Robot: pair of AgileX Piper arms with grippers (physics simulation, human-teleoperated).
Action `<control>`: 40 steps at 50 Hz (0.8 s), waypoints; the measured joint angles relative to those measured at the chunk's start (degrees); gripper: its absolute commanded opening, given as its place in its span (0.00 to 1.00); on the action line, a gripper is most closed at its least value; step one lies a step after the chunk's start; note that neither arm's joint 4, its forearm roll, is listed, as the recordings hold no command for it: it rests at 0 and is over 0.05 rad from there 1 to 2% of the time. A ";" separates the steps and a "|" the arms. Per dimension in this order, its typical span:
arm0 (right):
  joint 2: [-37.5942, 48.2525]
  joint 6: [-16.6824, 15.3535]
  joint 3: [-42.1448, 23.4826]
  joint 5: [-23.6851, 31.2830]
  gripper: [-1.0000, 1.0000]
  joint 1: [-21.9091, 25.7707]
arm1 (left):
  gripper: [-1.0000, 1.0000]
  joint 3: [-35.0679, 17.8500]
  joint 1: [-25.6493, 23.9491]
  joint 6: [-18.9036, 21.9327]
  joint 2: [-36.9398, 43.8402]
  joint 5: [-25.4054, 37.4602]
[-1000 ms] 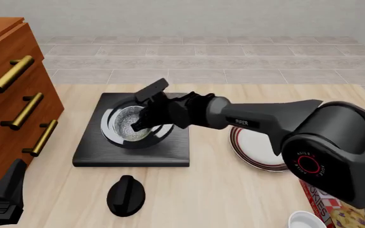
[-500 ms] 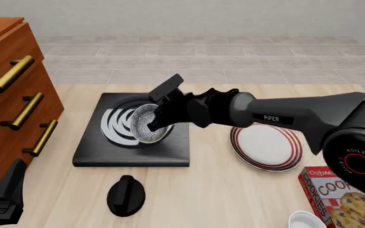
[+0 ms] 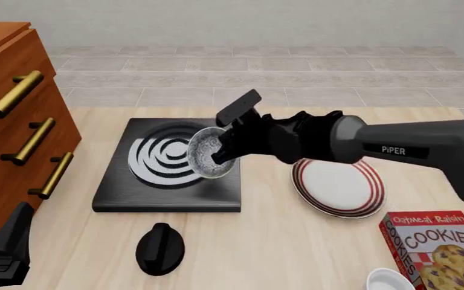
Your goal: Pick the akita bowl on the stove and place it on the plate.
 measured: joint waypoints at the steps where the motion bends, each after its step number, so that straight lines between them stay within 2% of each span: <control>1: -0.30 0.03 0.40 -0.18 0.00 -0.20 | 1.00 0.00 0.00 0.00 0.00 0.00; 40: -9.64 1.54 13.69 -6.97 0.00 -10.30 | 1.00 0.00 0.00 0.00 0.00 0.00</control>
